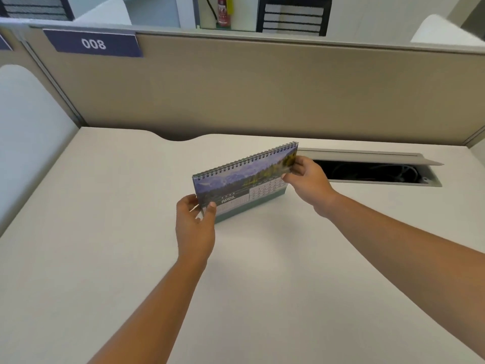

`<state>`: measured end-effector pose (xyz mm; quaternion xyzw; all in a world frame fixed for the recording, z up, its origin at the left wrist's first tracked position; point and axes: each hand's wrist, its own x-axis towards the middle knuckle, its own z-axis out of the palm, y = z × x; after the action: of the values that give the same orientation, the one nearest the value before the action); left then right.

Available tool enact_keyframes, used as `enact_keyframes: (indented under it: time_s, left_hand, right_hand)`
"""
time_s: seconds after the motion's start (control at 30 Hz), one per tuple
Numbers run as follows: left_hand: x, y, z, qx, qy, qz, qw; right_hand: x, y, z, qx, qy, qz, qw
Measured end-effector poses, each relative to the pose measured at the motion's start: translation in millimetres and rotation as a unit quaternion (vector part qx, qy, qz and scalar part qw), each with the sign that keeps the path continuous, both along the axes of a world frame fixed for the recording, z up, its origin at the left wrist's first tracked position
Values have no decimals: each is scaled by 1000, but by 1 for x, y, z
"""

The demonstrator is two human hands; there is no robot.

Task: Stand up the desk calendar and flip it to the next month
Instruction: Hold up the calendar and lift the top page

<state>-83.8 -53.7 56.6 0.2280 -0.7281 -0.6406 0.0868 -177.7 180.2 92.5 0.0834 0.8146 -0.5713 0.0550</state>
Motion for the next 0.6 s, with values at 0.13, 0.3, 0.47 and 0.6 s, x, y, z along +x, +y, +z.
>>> enact_keyframes:
  time_s: [0.13,0.3,0.47,0.6]
  left_hand:
    - [9,4,-1,-7,-21,41,999]
    - [18,8,-1,-3,-22,-7,1000]
    - [27,8,1,3,-35,-20,999]
    - [37,9,6,23,-61,-12,998]
  right_hand:
    - [6,-1,-9,13,-9,13,1000]
    - [12,-3,-15,18,-22,5,1000]
    - [18,-5,-14,-3,-27,-30,999]
    - [30,7,-13,-10,-31,-81,996]
